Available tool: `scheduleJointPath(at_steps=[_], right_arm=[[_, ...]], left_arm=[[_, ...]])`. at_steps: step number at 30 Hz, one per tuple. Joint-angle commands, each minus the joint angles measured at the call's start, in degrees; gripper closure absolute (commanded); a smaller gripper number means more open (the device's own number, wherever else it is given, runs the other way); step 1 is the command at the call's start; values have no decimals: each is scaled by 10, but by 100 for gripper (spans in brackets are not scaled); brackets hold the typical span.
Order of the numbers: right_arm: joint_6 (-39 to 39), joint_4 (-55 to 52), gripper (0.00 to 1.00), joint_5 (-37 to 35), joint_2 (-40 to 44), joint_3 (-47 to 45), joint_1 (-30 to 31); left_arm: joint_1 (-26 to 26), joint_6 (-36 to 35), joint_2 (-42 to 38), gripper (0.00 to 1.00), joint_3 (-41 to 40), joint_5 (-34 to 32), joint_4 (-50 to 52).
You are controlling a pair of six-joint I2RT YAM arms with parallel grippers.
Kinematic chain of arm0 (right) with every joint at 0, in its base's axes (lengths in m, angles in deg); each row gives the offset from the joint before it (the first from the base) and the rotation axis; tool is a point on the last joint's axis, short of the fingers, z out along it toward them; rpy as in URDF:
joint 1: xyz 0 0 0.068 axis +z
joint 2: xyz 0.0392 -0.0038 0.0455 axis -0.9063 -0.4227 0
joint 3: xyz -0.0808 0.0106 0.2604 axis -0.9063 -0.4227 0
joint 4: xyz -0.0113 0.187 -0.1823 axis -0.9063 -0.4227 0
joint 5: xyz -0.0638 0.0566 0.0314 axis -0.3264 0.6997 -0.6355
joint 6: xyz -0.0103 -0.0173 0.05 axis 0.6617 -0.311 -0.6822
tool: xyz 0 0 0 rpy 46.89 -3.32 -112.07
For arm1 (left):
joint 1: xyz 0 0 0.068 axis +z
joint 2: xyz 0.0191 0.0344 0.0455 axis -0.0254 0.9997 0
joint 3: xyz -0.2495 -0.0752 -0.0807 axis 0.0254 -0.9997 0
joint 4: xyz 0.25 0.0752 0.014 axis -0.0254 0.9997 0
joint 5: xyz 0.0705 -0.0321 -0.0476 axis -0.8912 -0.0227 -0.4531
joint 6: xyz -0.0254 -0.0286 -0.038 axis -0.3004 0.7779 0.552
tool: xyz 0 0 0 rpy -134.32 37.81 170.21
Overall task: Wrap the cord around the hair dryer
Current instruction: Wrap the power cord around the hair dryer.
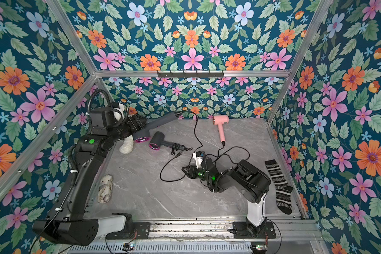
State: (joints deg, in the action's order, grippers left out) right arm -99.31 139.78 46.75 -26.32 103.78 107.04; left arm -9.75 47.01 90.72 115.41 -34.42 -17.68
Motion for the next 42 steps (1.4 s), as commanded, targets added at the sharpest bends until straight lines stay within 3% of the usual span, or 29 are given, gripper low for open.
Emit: scheduleJointPath(at_steps=[1,6,10,13,16,21,28,36,39,42], right_arm=[[0,-76,96,-15,29,15,4],[105,-554,100,-52,134,120,28],[205,-963,100,-61,124,263,34],[265,-1131,100,-81,123,329,46],[320,-1227,100,-108,123,394,56],[414,-1309,100,-144,135,523,60],[525,-1378,100,-81,78,684,61],[568,-1351,100,-161,56,735,-3],[568,-1278,100,-139,78,696,-66],[566,-1201,100,-78,95,648,-113]], left_arm=[[0,9,-5,100,-10,-24,-37],[0,-8,-2,100,-50,-134,-52],[-4,-18,6,100,-103,-238,-96],[-22,-38,24,100,-129,-320,-109],[-61,-61,40,100,-145,-386,-121],[-119,-88,67,100,-154,-443,-119],[-180,-124,98,100,-167,-445,-134],[-205,-215,74,100,-214,-334,-113],[-205,-252,38,100,-246,-268,-106],[-204,-272,10,100,-268,-154,-103]])
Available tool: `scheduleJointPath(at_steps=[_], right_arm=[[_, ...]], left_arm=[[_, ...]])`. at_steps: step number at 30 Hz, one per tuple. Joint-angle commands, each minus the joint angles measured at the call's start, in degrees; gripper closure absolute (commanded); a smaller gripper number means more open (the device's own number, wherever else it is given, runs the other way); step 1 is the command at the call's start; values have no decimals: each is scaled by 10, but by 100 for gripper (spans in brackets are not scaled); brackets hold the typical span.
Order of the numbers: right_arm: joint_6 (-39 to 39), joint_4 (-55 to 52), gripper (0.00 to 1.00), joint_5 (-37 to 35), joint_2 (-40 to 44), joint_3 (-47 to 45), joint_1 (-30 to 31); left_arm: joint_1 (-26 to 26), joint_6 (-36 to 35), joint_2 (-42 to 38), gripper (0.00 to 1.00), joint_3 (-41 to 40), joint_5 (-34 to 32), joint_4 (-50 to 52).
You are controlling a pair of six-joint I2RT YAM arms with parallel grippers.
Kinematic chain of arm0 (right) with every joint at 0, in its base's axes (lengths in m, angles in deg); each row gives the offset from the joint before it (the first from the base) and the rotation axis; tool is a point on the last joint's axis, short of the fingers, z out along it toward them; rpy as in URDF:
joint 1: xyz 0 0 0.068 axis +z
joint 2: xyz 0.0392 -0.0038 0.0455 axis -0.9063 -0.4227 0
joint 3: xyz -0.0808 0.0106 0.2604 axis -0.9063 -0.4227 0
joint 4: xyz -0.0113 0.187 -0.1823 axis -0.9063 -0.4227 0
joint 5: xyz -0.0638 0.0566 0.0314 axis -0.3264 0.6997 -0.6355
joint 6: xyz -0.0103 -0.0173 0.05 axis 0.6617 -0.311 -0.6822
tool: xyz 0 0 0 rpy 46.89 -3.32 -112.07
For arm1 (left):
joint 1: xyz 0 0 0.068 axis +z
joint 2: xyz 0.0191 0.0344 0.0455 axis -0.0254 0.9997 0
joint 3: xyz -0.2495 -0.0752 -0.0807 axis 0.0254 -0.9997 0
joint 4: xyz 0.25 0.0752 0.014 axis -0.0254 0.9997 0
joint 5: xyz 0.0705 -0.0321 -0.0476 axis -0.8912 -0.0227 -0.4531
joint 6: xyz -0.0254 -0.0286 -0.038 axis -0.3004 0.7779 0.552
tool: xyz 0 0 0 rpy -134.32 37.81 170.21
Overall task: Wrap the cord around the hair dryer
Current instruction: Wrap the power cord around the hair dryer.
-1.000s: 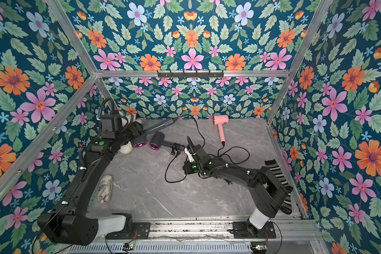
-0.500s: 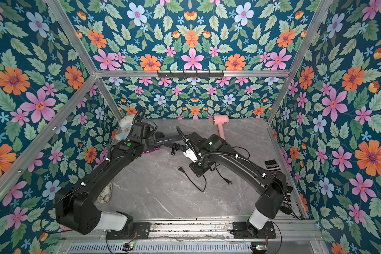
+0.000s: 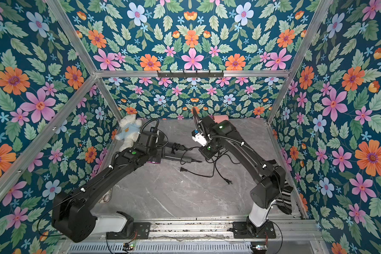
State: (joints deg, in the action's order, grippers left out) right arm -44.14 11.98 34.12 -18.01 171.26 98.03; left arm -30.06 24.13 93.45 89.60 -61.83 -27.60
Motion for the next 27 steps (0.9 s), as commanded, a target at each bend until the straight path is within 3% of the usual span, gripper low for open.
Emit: scheduleJointPath(at_steps=[1,6,11,14,18,21,27], right_arm=[[12,100,100,71,17,-42,-37],[-2,185,100,158,13,-117,-108],[-12,259,100,171,1,-183,-134],[-42,325,100,181,6,-233,-139],[-71,387,100,188,6,-289,-141],[-91,404,100,192,-4,-315,-141],[-117,418,100,163,-2,-368,-109]], left_arm=[[0,-47,-22,100,-13,158,1],[5,-53,-45,100,-31,241,-1],[17,-47,-73,100,-57,346,-22],[39,23,-97,100,-92,405,-101],[107,192,-118,100,-155,470,-266],[132,254,-120,100,-175,451,-321],[134,298,-90,100,-163,314,-316]])
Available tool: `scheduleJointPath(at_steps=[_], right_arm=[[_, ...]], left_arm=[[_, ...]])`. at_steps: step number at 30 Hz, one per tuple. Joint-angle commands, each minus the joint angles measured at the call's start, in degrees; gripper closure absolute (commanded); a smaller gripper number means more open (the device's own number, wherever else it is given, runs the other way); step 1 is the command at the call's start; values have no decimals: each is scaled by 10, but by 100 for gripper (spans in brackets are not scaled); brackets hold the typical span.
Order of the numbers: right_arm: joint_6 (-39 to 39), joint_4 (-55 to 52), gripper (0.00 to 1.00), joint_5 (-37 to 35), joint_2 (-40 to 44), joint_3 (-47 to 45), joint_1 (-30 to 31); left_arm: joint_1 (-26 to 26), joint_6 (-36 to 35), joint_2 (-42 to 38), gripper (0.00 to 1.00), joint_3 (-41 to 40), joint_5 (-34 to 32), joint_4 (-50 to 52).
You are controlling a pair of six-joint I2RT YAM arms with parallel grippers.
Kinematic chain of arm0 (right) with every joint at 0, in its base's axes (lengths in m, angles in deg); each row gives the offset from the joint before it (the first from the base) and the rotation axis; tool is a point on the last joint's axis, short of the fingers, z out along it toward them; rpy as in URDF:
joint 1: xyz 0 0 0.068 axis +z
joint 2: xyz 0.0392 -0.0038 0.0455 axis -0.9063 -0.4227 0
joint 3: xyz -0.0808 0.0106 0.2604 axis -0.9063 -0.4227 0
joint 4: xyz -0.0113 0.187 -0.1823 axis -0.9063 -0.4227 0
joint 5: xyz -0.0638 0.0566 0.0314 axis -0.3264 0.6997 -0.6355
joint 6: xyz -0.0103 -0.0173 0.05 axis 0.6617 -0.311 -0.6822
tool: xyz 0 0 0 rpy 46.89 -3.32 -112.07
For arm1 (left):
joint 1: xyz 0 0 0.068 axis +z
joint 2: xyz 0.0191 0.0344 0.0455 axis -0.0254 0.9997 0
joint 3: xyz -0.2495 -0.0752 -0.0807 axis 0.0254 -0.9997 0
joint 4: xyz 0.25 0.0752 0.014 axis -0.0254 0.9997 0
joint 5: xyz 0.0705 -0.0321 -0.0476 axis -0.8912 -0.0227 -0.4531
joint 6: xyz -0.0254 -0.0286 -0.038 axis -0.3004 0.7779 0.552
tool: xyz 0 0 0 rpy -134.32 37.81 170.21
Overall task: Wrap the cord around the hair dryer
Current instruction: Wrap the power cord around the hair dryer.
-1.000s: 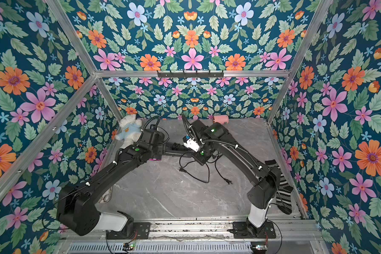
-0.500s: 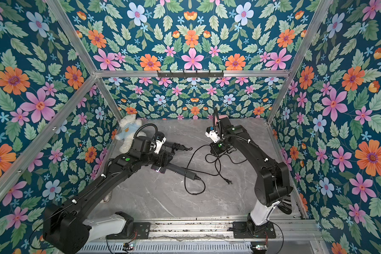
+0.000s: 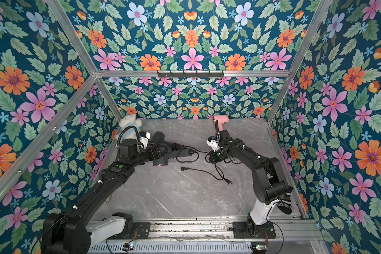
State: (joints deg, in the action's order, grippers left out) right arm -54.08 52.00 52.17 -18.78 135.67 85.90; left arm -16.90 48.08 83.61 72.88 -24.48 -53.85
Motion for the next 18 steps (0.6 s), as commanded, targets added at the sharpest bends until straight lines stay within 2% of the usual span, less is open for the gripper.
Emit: scheduleJointPath(at_steps=[1,9,14,18], right_arm=[[-22,18,100,-21,8,-19,22],[-34,-45,100,-88,47,-29,114],[-24,-132,100,-130,77,11,173],[1,-208,100,-156,76,74,213]], left_arm=[[2,69,14,100,2,-84,-53],[2,87,45,100,1,-352,16],[-6,57,79,100,14,-512,75],[-24,21,92,100,16,-591,97]])
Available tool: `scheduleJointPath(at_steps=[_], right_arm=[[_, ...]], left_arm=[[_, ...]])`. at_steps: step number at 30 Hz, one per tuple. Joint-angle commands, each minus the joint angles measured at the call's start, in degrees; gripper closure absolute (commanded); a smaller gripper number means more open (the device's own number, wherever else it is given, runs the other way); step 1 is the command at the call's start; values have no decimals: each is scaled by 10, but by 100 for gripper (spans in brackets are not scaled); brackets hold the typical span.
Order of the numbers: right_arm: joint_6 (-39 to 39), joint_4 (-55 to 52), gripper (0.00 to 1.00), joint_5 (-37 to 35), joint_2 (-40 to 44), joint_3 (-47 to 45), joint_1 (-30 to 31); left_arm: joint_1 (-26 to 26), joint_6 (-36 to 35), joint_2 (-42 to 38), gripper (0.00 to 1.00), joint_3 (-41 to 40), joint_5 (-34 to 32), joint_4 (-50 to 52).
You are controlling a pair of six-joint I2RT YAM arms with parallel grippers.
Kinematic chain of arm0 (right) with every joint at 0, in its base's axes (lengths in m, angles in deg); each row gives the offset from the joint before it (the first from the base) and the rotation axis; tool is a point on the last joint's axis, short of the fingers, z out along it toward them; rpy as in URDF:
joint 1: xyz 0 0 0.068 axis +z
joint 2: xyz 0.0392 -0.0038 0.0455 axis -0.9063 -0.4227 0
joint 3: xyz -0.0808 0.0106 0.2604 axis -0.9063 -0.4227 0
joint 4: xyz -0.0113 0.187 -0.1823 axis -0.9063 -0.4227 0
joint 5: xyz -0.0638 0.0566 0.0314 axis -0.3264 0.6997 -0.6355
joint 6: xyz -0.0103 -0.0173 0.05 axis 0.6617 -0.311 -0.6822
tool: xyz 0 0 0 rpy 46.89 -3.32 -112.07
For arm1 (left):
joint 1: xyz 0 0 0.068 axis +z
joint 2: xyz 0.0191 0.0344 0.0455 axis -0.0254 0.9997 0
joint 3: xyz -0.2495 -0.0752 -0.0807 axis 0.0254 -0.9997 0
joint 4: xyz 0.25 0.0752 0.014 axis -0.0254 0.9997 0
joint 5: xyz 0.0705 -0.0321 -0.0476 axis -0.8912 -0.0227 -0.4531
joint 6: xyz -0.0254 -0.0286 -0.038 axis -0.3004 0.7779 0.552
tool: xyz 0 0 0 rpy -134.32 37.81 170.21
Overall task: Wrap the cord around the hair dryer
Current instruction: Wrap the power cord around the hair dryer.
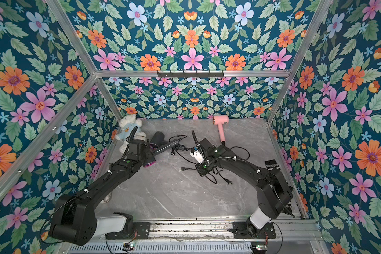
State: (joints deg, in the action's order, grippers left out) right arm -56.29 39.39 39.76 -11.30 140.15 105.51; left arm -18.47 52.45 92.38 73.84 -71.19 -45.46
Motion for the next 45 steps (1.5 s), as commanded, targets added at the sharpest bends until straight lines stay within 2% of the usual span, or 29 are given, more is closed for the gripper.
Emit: scheduleJointPath(at_steps=[1,7,16,22,25,30,36,38,40,45], right_arm=[[32,-100,100,-39,-2,51,28],[82,-197,100,-97,-47,197,72],[147,-268,100,-144,-82,396,77],[180,-291,100,-173,-108,483,77],[193,-298,100,-185,-119,529,71],[207,-304,100,-165,-153,607,39],[202,-282,100,-116,-185,639,-59],[189,-274,100,-87,-195,635,-101],[179,-256,100,-68,-199,616,-130],[159,-221,100,-38,-205,556,-170]], left_arm=[[-15,-34,7,100,10,-145,19],[-55,-100,29,100,27,-230,39],[-104,-188,62,100,38,-295,44],[-122,-226,95,100,41,-309,43],[-128,-252,86,100,26,-291,25],[-139,-322,51,100,2,-192,-8],[-140,-382,-4,100,-16,-75,32],[-140,-399,-35,100,-21,4,53],[-140,-409,-67,100,-25,109,55],[-115,-387,-122,100,-27,307,33]])
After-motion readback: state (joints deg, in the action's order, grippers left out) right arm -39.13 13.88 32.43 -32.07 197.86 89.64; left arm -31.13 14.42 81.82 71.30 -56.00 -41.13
